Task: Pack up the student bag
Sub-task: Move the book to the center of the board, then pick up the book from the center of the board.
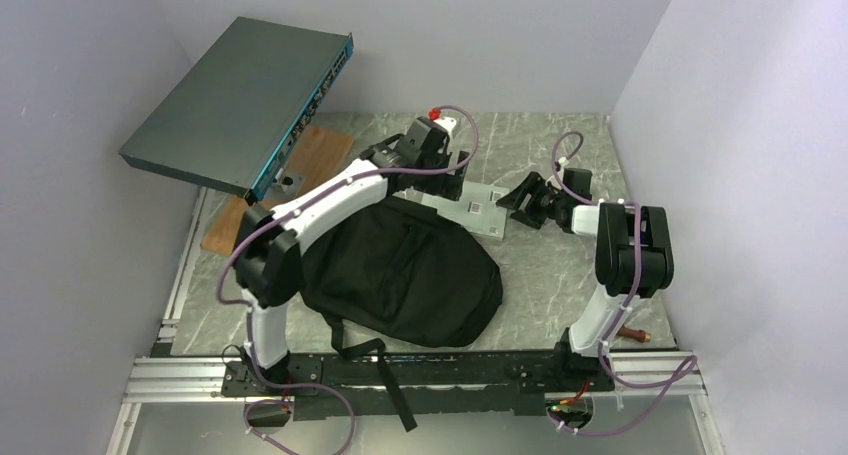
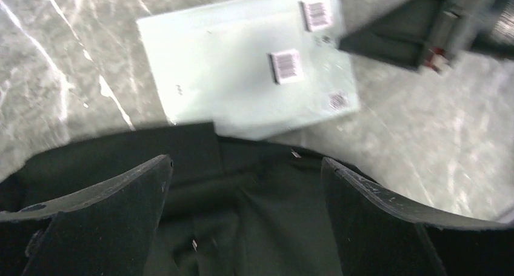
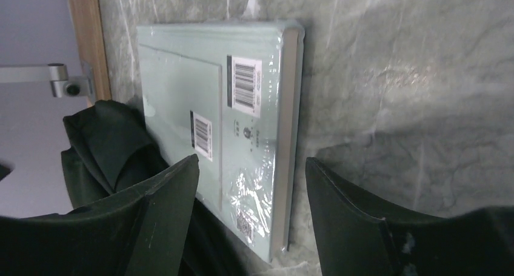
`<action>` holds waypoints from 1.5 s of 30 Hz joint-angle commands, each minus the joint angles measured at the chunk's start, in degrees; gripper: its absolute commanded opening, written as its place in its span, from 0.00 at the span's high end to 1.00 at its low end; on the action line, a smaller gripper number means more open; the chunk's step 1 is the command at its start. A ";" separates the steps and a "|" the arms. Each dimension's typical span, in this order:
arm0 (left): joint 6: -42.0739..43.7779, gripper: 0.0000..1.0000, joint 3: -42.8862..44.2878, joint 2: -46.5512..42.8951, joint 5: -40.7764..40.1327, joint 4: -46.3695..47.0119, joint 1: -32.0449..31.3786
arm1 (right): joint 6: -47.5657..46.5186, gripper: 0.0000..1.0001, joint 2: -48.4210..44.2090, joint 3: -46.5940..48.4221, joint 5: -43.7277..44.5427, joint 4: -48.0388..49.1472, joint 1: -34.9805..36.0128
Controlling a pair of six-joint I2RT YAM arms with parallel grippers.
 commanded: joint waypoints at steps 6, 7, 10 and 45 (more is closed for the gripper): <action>1.39 0.05 10.45 12.51 0.86 -0.92 2.07 | 4.20 0.50 -1.12 -5.35 -4.55 6.32 0.12; 1.60 0.04 9.20 12.17 1.59 0.64 1.88 | 5.28 0.52 -1.45 -5.60 -5.35 7.24 0.12; 4.88 0.03 5.17 9.80 2.40 4.93 -0.10 | 7.37 0.59 -2.54 -5.88 -7.62 8.99 0.18; 10.34 0.00 17.92 22.73 -11.97 -0.32 3.36 | 2.25 0.19 -8.28 -3.45 -1.85 1.69 1.58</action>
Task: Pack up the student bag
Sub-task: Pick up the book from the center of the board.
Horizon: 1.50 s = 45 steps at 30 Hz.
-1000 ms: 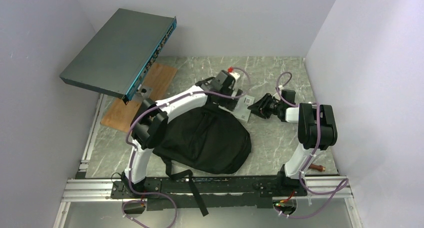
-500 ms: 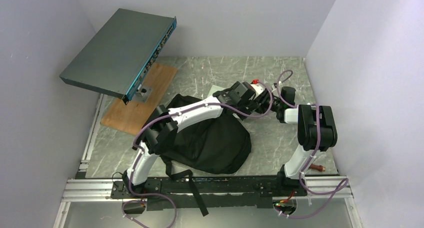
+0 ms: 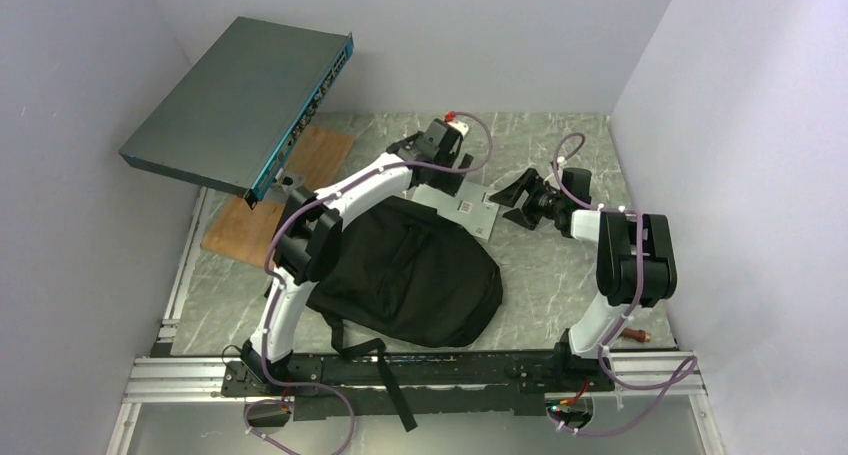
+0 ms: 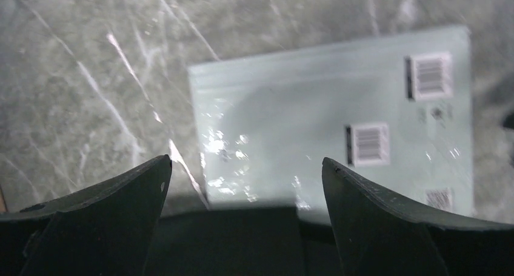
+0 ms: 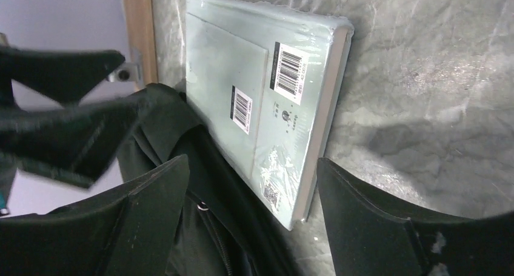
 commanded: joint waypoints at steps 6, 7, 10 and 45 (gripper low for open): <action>-10.29 0.00 10.24 8.99 7.46 -1.31 7.72 | -8.61 0.11 -4.51 -0.34 5.33 -5.11 1.40; -12.15 0.01 10.09 9.49 10.39 -0.76 8.81 | -8.86 0.11 -4.34 -0.35 5.67 -5.23 1.47; -16.71 0.03 9.67 10.92 17.00 0.24 11.01 | -9.93 0.10 -3.27 0.43 6.45 -6.56 1.63; -30.97 0.19 2.19 -1.88 47.45 13.01 3.91 | -10.49 0.25 -0.52 1.02 11.51 -8.85 5.77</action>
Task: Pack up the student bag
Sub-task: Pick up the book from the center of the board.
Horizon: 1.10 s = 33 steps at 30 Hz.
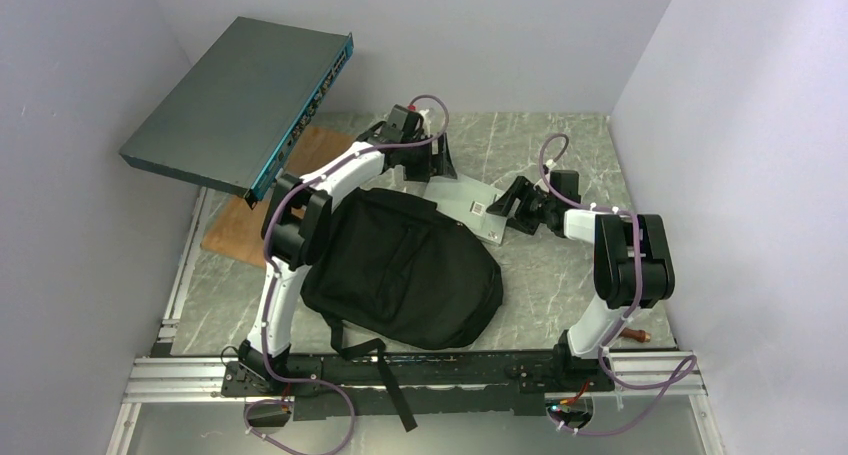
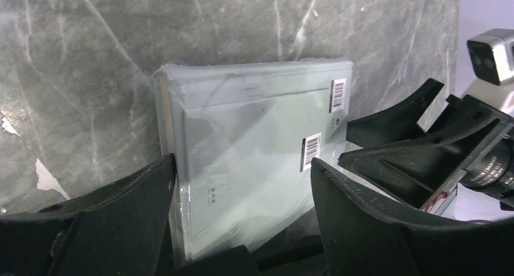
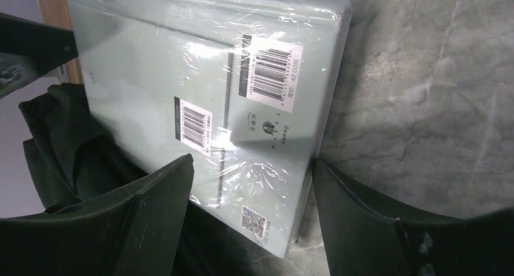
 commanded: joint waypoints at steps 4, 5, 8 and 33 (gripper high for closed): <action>-5.51 0.19 5.83 -5.47 12.72 5.58 -9.73 | -2.39 0.23 2.33 2.63 1.73 -1.62 1.29; -5.85 0.19 7.33 -4.69 13.07 5.46 -9.93 | -2.58 0.22 2.62 3.03 2.01 -1.81 1.29; -7.86 0.20 9.97 -2.74 14.53 6.43 -10.55 | -3.09 0.22 3.31 4.18 2.83 -2.28 1.29; -14.96 0.17 -29.19 -27.57 5.56 17.93 -18.39 | -8.08 0.20 5.50 4.02 -8.30 -2.60 2.67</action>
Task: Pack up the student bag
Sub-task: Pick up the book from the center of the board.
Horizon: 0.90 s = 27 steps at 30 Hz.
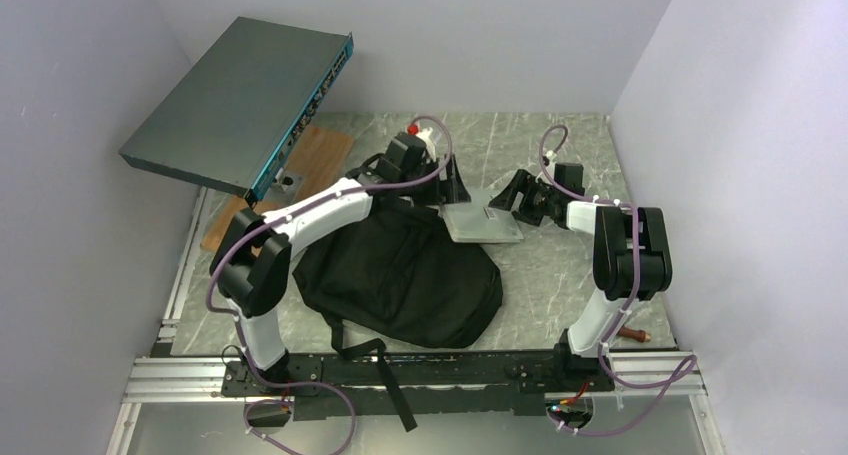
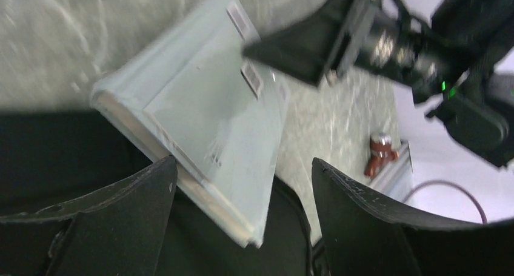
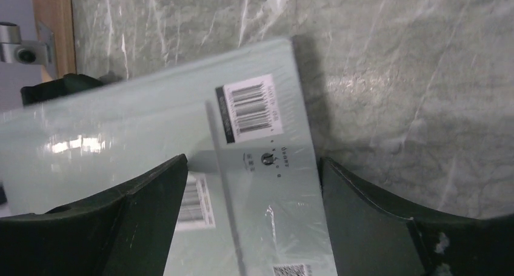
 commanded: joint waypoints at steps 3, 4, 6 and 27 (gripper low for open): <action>-4.31 0.14 -4.05 -6.64 9.95 -2.33 -10.03 | -2.23 0.20 2.13 -1.71 -5.46 -0.63 4.96; -3.68 0.12 -4.58 -7.65 8.45 -4.74 -10.07 | -2.20 0.20 2.32 -1.96 -5.58 -0.57 5.08; -2.76 0.10 -5.94 -9.65 4.51 -9.14 -10.08 | -2.32 0.20 2.56 -1.91 -5.78 -0.65 5.61; -34.09 0.12 -37.53 -26.18 -11.66 13.49 -14.64 | -2.19 0.21 0.14 -5.98 -4.60 -0.21 7.37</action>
